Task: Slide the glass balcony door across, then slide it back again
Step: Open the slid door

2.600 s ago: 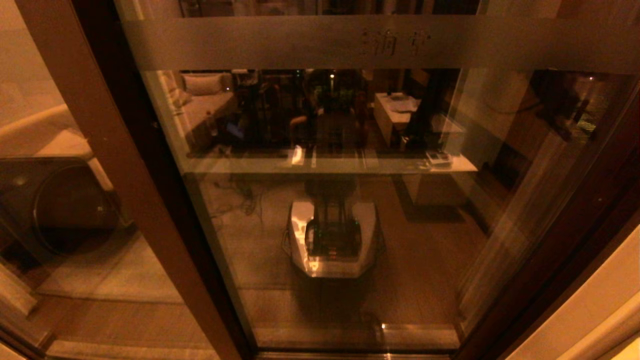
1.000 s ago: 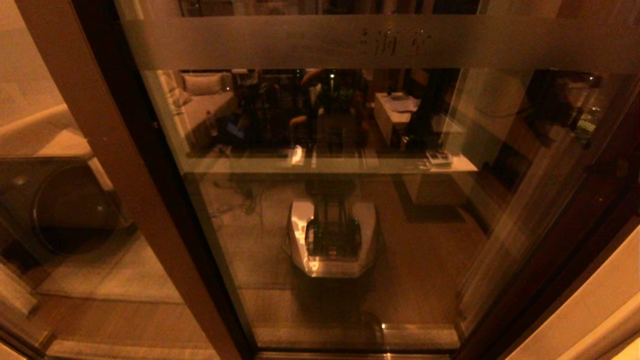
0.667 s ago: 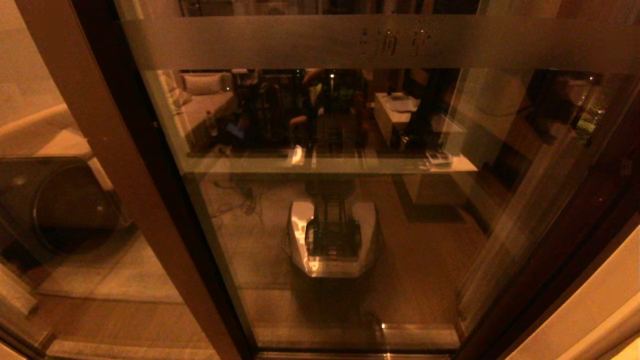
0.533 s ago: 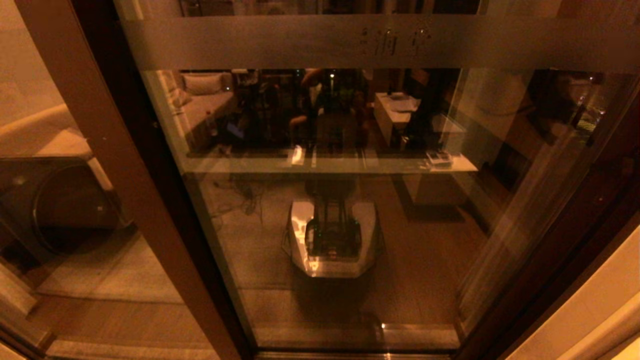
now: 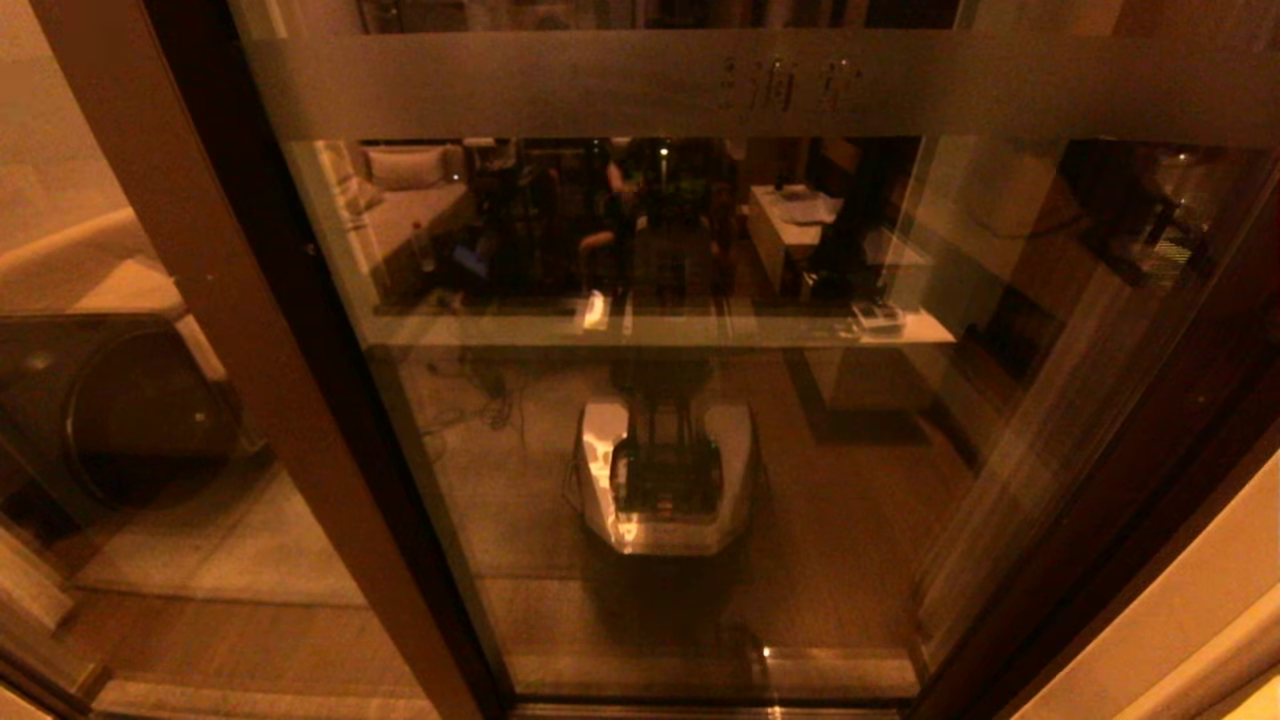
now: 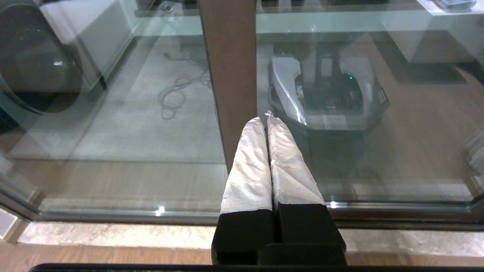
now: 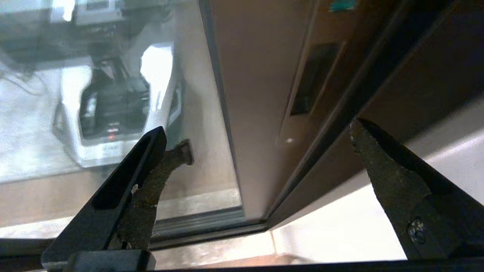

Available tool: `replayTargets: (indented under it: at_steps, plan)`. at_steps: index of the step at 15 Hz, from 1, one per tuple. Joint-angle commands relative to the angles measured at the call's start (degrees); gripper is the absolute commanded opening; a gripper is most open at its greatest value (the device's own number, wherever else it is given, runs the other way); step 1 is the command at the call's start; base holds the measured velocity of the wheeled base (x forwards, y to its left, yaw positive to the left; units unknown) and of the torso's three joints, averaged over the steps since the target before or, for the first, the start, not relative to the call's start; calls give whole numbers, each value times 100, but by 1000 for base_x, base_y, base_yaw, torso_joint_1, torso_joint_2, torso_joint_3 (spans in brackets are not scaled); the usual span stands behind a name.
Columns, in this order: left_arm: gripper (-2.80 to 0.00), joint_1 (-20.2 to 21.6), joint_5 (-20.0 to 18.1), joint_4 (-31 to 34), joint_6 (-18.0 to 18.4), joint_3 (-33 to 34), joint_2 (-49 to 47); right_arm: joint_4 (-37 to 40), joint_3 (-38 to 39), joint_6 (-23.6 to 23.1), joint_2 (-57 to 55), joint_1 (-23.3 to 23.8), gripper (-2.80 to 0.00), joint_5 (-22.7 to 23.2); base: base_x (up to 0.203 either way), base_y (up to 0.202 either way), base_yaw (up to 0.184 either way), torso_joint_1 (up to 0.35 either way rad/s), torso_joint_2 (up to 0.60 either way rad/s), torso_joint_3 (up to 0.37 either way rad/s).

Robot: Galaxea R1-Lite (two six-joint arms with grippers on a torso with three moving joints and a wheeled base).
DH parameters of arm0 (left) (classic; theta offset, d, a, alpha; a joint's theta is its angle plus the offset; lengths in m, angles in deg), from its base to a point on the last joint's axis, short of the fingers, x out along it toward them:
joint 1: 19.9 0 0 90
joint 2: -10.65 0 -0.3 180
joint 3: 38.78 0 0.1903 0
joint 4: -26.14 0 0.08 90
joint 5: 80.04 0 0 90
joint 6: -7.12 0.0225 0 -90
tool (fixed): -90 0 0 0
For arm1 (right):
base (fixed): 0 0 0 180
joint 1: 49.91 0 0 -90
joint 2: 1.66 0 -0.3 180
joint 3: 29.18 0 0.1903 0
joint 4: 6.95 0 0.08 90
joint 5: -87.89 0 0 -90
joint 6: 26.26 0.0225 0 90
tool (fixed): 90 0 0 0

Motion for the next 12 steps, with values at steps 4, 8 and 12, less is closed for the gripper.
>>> replayTargets:
  at_steps: [4, 8, 12]
  plan:
    - [-280, 0, 1, 6, 1, 1, 1, -244, 556, -218, 58, 92, 0, 224, 0, 0, 0, 0, 0, 0]
    - [-280, 0, 1, 6, 1, 1, 1, -334, 540, -374, -76, 43, 0, 393, 0, 0, 0, 0, 0, 0]
    - [-280, -9, 1, 6, 1, 1, 1, -359, 396, -333, -138, -101, 0, 419, 0, 0, 0, 0, 0, 0]
